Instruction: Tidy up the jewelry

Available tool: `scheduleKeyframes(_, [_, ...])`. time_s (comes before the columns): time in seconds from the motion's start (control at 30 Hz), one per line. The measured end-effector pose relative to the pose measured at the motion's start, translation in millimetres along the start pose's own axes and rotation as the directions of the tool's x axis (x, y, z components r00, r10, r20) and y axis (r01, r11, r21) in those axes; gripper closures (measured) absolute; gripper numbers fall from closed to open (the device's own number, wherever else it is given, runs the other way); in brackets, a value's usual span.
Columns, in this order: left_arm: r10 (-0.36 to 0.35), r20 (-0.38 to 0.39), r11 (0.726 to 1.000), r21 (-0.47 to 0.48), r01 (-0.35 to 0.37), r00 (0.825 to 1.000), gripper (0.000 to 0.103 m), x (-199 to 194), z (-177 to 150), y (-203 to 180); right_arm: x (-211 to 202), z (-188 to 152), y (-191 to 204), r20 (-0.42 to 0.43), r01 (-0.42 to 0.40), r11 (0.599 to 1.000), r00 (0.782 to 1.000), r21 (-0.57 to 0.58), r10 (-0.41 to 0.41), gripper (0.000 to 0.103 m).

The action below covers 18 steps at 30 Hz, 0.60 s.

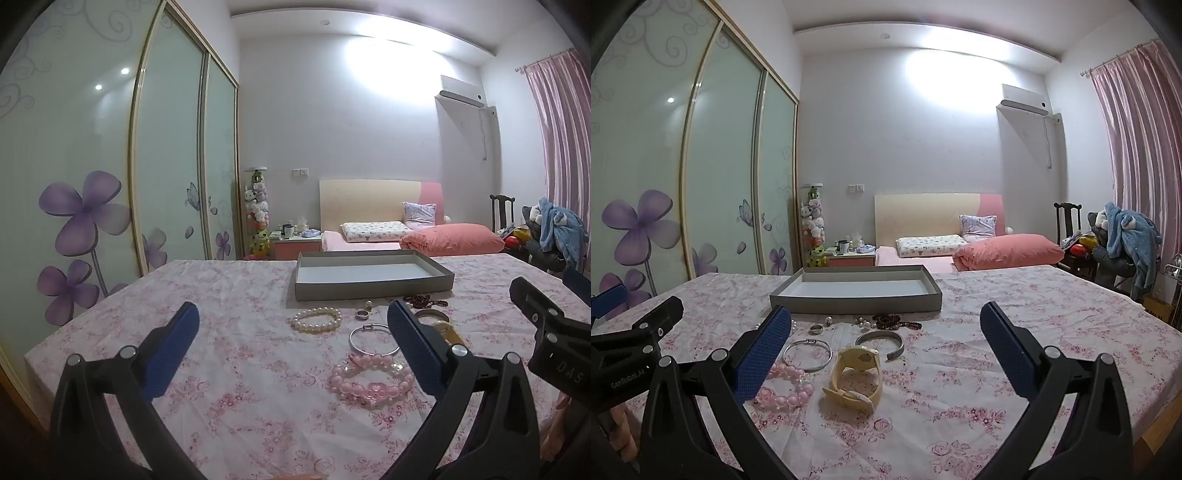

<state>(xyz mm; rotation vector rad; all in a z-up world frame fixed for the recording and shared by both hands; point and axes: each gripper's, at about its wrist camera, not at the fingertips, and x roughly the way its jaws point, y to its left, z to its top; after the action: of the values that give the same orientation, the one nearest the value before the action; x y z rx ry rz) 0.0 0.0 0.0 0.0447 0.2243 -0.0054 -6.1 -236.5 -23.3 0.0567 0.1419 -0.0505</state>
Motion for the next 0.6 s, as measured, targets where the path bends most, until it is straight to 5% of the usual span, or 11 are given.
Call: scheduleKeyframes(0.6, [0.001,-0.003,1.000,0.001,-0.001,1.000,0.004,0.1,0.0,0.0,-0.2,-0.4,0.2,-0.001,0.001,1.000,1.000,-0.002,-0.001,0.002])
